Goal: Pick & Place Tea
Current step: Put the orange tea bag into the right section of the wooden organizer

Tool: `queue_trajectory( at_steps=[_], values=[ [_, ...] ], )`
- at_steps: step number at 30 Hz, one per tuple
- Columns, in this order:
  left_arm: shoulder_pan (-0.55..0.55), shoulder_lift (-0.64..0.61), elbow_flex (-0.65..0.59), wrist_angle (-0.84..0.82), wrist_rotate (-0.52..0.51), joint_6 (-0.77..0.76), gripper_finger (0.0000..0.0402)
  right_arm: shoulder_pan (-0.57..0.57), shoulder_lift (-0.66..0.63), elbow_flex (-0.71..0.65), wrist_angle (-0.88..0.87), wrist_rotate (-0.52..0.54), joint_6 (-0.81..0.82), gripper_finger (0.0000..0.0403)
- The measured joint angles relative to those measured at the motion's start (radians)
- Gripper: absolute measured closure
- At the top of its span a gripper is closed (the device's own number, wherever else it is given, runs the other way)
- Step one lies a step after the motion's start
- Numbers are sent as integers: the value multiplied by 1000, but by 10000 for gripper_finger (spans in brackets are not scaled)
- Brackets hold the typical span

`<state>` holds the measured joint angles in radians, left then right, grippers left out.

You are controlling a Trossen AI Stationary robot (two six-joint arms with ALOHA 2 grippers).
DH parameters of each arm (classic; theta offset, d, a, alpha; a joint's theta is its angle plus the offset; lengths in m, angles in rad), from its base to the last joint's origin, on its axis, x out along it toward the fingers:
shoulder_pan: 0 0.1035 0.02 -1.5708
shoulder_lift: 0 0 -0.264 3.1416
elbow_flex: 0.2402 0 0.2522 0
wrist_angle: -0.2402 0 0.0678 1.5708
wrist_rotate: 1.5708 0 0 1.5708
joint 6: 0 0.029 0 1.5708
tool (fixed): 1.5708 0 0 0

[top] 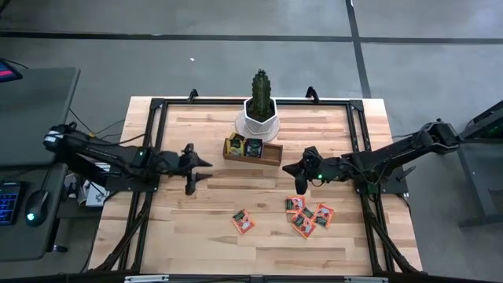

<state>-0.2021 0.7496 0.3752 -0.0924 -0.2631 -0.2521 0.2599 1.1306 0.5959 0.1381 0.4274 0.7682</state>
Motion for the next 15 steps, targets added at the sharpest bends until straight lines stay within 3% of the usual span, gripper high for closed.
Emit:
queue_trajectory(
  at_steps=[6, 15],
  values=[
    [-165, 43, 0, 15, -81, -57, 220, 58, 96, 125, -46, 12, -54, 403],
    [-342, 258, 0, 104, -187, -180, 220, 149, 457, 403, -126, -43, -37, 403]
  ],
)
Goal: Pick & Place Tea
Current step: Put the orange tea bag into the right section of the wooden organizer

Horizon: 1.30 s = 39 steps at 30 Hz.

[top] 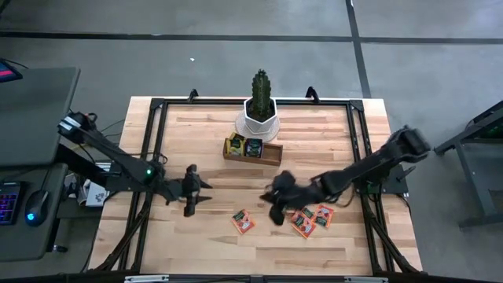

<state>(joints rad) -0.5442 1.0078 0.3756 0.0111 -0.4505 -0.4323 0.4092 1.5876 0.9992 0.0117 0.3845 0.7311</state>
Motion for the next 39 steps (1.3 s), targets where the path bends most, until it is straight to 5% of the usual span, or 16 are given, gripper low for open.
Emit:
queue_trajectory(
  at_steps=[13, 39],
  values=[
    [-53, 373, 3, 489, -12, -257, 220, 29, 407, 316, -32, -160, 25, 403],
    [-52, 567, 155, 427, 63, -333, 220, 60, 509, 340, -129, -106, 115, 403]
  ],
)
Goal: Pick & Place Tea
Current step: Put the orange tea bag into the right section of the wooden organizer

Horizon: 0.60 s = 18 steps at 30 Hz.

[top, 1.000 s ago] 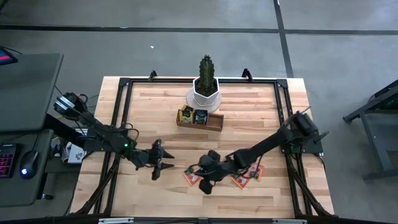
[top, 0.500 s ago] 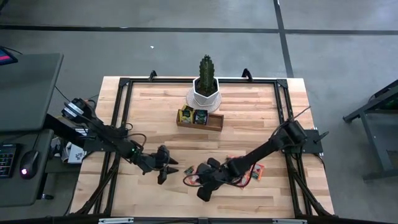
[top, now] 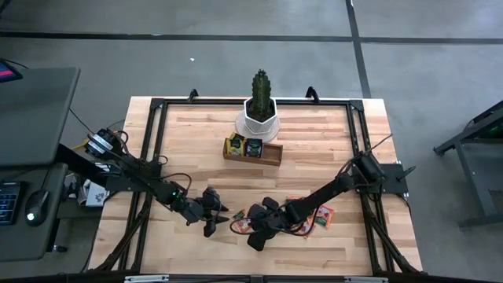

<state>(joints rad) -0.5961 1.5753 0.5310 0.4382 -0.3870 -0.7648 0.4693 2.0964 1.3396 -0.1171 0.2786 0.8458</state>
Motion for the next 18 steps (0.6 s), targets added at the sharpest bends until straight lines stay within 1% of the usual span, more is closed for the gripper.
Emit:
queue_trajectory(
  at_steps=[8, 14, 18],
  values=[
    [0, 14, 1, -1, 3, -10, 220, -7, 0, -1, -19, 19, -8, 403],
    [0, 14, 1, -26, 3, -9, 220, -12, 0, -70, 81, 4, 41, 403],
    [0, 14, 0, -48, -4, -9, 220, -12, -1, -105, 109, 4, 71, 403]
  ],
)
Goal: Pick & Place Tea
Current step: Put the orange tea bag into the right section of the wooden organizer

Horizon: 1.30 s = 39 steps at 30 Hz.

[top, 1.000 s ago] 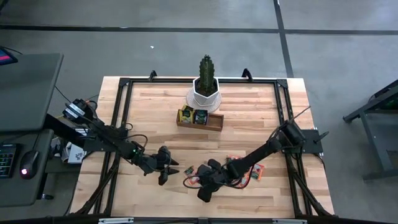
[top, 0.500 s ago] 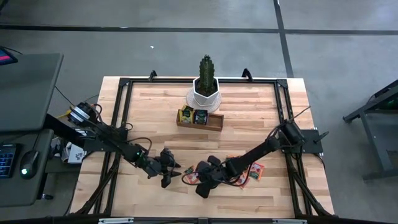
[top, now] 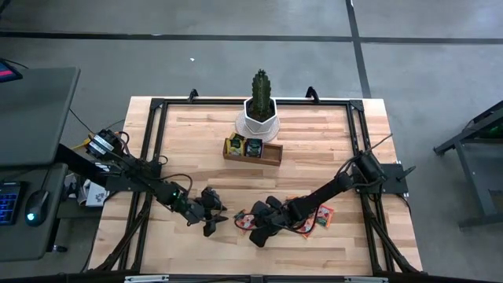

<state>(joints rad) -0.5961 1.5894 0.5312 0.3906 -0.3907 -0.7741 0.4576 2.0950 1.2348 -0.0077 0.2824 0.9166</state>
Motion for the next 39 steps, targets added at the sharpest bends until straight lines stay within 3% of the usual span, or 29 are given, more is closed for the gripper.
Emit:
queue_trajectory(
  at_steps=[6, 13, 20, 39],
  values=[
    [0, 0, 0, -8, -28, -6, 220, 0, -3, -36, 33, -1, 17, 403],
    [7, 19, 0, 1, -31, -115, 220, -11, 0, -36, 30, -10, 20, 403],
    [66, 78, 0, 45, 93, -359, 220, -14, 2, -38, 31, -3, 15, 403],
    [270, 79, 2, 83, 511, -391, 220, -14, 5, -39, 36, 14, -12, 403]
  ],
)
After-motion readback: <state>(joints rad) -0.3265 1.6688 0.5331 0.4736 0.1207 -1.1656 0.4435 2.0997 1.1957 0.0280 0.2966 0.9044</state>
